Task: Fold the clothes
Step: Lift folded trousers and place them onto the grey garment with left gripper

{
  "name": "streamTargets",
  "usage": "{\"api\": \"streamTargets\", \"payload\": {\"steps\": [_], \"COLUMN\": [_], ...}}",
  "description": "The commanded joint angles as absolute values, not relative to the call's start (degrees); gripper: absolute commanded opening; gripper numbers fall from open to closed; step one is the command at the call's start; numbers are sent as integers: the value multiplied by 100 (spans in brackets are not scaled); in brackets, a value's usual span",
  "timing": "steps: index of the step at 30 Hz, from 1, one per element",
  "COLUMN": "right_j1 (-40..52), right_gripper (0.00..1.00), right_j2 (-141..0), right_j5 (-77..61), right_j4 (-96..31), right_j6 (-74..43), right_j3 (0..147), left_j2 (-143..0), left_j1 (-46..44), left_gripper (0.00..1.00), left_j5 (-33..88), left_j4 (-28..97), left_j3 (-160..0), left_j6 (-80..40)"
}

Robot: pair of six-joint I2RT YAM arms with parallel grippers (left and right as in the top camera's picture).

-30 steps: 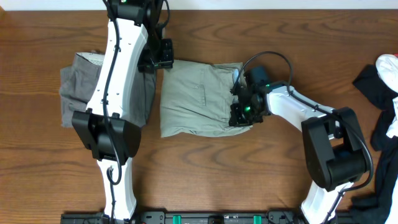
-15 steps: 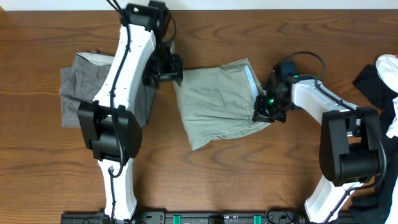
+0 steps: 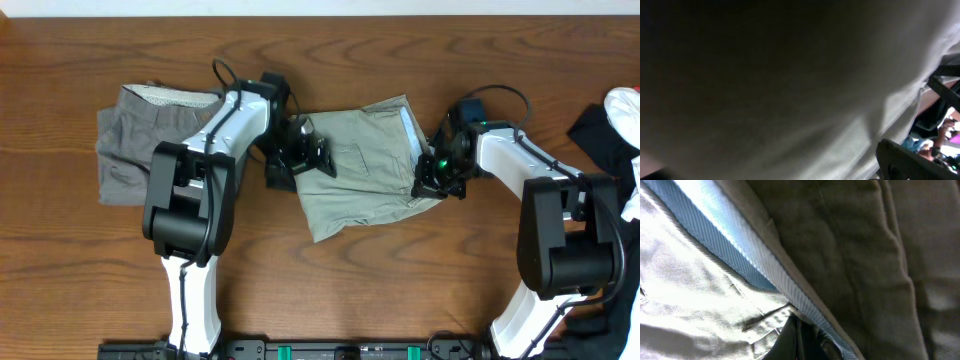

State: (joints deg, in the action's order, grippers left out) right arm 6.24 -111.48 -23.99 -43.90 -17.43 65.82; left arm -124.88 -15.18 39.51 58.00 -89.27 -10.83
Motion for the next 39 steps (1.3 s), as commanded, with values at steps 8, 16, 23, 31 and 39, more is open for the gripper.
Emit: {"api": "streamTargets", "payload": {"steps": [8, 16, 23, 31, 39], "right_j1": [467, 176, -364, -368, -368], "right_gripper": [1, 1, 1, 1, 1], "right_j2": [-11456, -10379, -8687, -7719, -7651], "right_j5": [-1422, -1177, -1245, -1258, -1487], "right_j4": [-4305, -4156, -4007, -3970, -3986], "right_j6": [-1516, -904, -1291, -1570, -1597], "right_j3": [6298, 6379, 6794, 6928, 6928], "left_j2": [-12525, -11907, -10114, -9041, -9664], "left_j1": [-1492, -1352, -939, 703, 2403], "left_gripper": [26, 6, 6, 6, 6], "left_j5": [4724, 4716, 4687, 3684, 3144], "left_j4": [4836, 4794, 3887, 3736, 4453], "left_j3": [-8326, -8340, -8366, -8366, -7804], "left_j6": [-1160, -593, -193, -766, -303]}}
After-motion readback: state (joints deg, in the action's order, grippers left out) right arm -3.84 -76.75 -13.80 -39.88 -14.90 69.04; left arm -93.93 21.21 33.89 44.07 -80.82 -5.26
